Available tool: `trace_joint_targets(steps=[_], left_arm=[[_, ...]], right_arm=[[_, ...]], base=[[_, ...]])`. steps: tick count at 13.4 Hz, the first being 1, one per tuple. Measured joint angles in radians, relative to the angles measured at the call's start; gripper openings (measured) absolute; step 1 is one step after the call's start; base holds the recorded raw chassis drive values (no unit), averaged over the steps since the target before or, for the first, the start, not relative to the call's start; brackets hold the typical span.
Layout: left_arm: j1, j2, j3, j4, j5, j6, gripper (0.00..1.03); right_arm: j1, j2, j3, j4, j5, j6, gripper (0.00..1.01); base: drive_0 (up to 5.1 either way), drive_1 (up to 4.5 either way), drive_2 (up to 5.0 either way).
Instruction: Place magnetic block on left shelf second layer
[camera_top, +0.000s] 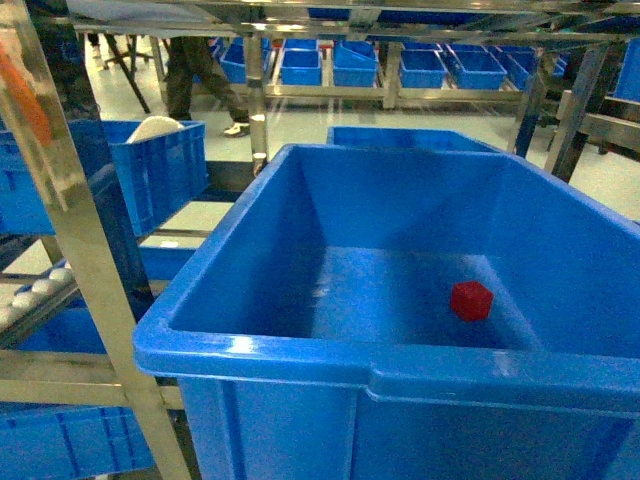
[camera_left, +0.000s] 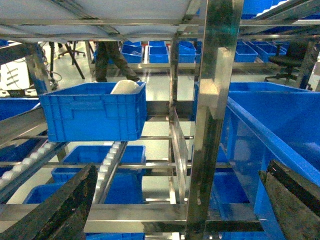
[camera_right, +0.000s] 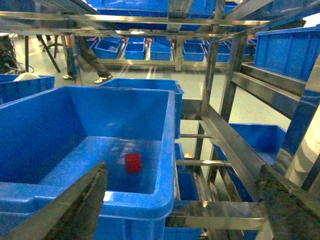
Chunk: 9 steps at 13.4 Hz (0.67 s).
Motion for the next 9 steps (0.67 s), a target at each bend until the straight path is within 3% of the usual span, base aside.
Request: trace_joint_targets(steps=[3, 9], left_arm=[[0.0, 0.0, 0.0, 0.0, 0.0, 0.0, 0.98], [0.0, 0.0, 0.0, 0.0, 0.0, 0.0, 0.98]], right_arm=[[0.0, 0.0, 0.0, 0.0, 0.0, 0.0, 1.0], [0.0, 0.0, 0.0, 0.0, 0.0, 0.0, 0.98]], base=[[0.0, 0.0, 0.0], [0.0, 0.0, 0.0]])
